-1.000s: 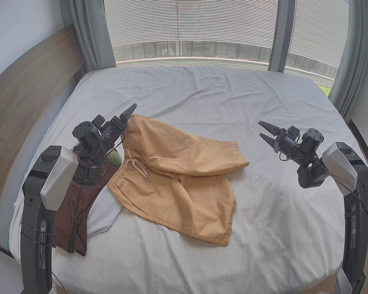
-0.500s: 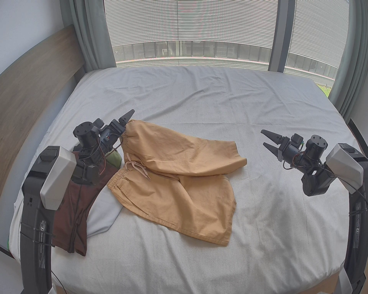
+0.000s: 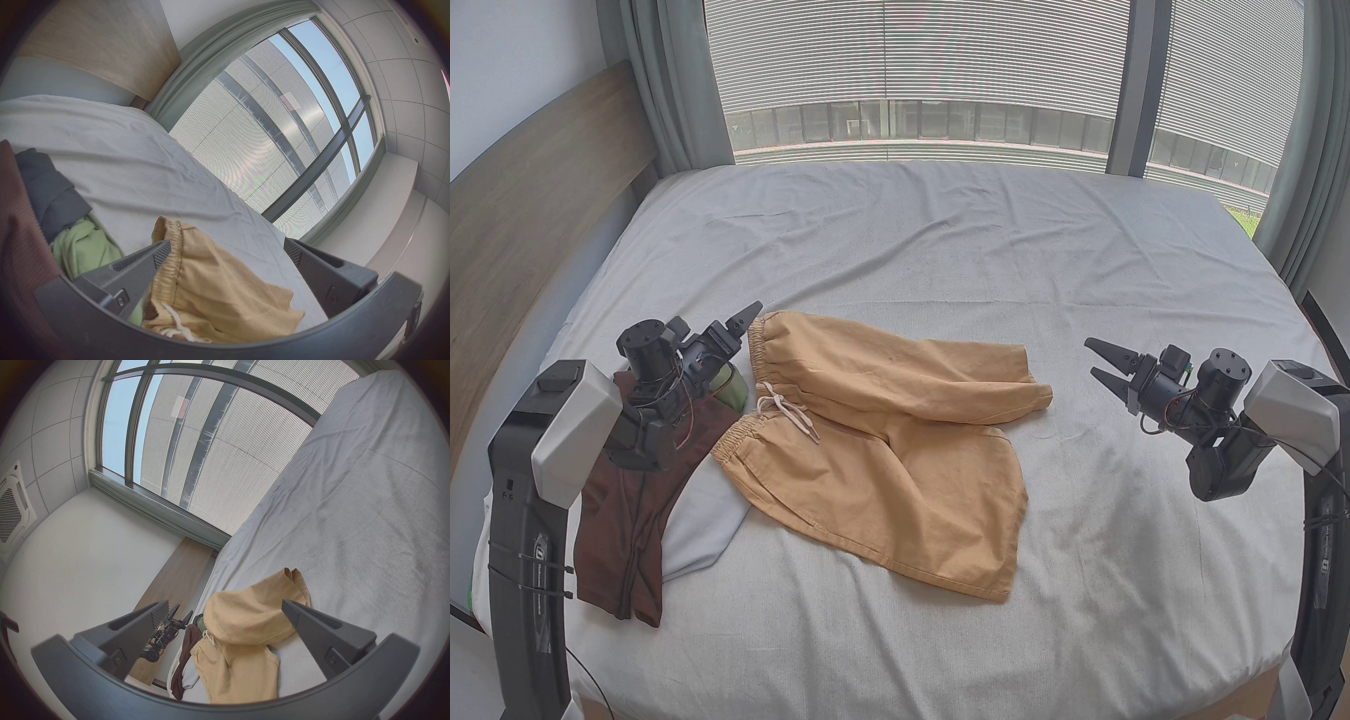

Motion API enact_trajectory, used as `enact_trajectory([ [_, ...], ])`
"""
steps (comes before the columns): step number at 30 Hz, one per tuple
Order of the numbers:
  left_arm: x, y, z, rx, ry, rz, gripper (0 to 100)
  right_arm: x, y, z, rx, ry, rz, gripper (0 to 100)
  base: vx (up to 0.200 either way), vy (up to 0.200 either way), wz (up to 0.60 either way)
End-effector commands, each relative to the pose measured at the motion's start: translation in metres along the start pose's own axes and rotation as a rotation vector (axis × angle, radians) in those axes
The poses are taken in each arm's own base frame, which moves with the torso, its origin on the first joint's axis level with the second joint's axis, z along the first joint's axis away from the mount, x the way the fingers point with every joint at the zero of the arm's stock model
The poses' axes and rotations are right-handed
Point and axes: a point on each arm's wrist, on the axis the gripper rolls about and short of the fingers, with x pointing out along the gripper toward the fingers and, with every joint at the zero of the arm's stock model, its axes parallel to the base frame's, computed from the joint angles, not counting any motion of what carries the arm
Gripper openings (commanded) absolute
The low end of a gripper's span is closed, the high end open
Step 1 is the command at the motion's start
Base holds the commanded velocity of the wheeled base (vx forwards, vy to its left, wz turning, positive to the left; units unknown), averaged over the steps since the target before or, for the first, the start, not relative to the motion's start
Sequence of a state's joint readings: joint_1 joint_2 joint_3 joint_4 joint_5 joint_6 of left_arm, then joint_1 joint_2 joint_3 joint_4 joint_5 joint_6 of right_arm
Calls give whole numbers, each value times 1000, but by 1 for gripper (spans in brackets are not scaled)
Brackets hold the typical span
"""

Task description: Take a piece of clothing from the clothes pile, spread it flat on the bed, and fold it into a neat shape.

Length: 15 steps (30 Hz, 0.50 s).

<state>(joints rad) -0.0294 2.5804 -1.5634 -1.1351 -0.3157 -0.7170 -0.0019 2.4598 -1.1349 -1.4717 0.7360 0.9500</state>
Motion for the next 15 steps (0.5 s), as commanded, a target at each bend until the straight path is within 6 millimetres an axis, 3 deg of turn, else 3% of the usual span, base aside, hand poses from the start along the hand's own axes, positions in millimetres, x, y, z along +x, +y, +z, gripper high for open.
enact_trajectory([
  [1,-20,-9,10,20,-7,-2,100,-7,-3,-19,6,39,-31,100,0,0,0],
  [9,-80,-37,9,15,67,-60,100,-16,-4,-67,-19,164,-84,100,0,0,0],
  [15,-121,-33,-8,30,146,-67,100,-17,-9,-89,-22,219,-98,100,0,0,0],
])
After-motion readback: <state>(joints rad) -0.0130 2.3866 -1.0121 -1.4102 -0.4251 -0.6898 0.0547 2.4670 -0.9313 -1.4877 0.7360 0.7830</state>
